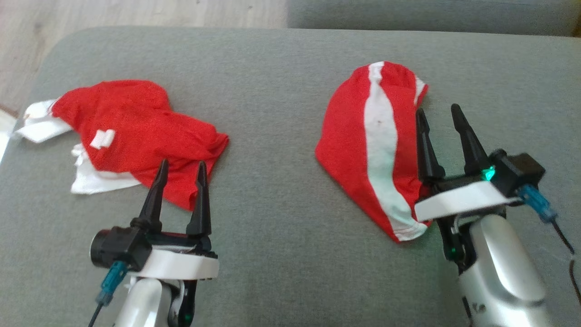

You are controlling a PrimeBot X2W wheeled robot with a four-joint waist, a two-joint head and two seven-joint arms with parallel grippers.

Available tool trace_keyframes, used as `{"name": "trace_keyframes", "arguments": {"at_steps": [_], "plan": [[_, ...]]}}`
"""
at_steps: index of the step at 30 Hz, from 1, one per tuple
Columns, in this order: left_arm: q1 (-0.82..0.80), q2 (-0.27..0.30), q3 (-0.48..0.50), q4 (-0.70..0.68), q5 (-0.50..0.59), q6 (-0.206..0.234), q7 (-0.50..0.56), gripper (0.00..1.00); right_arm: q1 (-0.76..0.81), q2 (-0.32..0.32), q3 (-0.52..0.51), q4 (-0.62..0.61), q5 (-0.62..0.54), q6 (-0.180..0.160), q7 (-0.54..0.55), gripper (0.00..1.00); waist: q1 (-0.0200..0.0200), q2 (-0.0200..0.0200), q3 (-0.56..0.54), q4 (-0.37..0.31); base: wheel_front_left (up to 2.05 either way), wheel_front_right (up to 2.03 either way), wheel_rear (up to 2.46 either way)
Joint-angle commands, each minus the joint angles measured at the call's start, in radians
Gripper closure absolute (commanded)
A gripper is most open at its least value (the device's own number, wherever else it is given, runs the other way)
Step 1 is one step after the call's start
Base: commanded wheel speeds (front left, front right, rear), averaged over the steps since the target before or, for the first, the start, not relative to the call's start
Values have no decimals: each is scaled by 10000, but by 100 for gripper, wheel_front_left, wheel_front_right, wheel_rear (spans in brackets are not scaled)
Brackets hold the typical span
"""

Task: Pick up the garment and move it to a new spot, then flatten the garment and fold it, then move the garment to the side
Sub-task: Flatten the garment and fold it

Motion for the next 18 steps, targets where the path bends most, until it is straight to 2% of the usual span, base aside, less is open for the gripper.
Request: {"name": "trace_keyframes", "arguments": {"at_steps": [1,9,16,17,18], "plan": [[-394,10,299,-264,72,-69,-51,0,-571,-18,173,108,-87,77,-63,0,-1,-1,112,251,0,0,0],[-490,-7,93,-195,-133,-32,-51,0,-1931,-18,-257,2736,-52,77,332,0,-1,-1,256,795,0,0,0],[-537,-9,-92,-221,-255,87,-51,0,-2596,-18,-30,4418,567,77,606,0,-1,-1,380,963,0,0,0],[-547,-9,-107,-222,-265,106,-51,0,-2682,-18,54,4541,658,77,553,64,-1,-1,393,960,0,0,0],[-558,-9,-121,-224,-274,127,-51,0,-2775,-18,140,4596,740,77,450,100,-1,-1,405,949,0,0,0]]}}
